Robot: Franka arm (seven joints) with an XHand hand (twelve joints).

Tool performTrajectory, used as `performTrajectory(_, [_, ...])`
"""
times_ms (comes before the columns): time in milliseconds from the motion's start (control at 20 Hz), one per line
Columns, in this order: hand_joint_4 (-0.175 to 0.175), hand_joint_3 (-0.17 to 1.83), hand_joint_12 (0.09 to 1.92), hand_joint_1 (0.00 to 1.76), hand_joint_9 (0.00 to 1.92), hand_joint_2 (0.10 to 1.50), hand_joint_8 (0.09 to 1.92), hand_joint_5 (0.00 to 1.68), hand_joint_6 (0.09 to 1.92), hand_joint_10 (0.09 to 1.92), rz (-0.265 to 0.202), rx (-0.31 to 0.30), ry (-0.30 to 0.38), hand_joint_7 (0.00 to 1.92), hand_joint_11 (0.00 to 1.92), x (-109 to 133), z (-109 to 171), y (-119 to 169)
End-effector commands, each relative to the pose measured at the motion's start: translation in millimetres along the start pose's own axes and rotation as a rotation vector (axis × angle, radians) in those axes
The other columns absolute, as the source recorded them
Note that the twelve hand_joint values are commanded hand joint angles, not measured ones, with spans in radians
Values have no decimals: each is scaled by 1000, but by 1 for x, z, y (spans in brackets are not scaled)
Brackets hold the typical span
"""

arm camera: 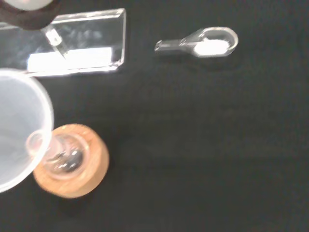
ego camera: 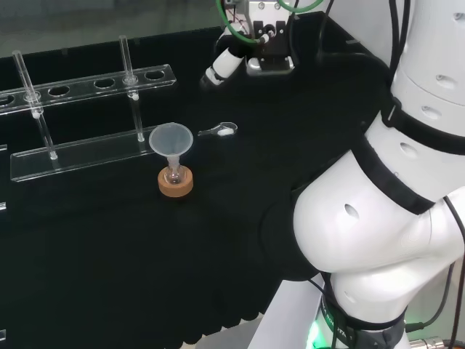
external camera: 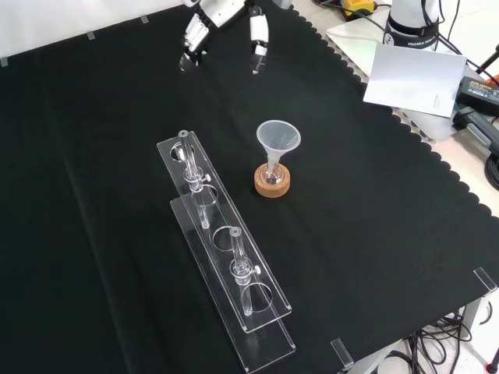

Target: Pick up the weighing funnel.

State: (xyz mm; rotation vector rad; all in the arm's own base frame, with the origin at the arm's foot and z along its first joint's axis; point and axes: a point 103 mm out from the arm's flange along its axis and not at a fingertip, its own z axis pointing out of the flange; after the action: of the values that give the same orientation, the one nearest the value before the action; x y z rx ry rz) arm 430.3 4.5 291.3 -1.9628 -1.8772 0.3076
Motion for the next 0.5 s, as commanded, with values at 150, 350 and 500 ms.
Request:
performTrajectory(150, [-63, 368, 1403, 765, 463, 654, 707, 331, 87, 670, -5, -33, -24, 230, 364, -45, -9, 30])
performTrajectory(350, [-56, 385, 1369, 823, 498, 644, 703, 383, 87, 646, -39, -16, -28, 272, 386, -56, 3, 52])
performTrajectory(500, [-53, 400, 1352, 844, 513, 635, 695, 402, 87, 627, -69, -12, -36, 287, 394, -57, 15, 68])
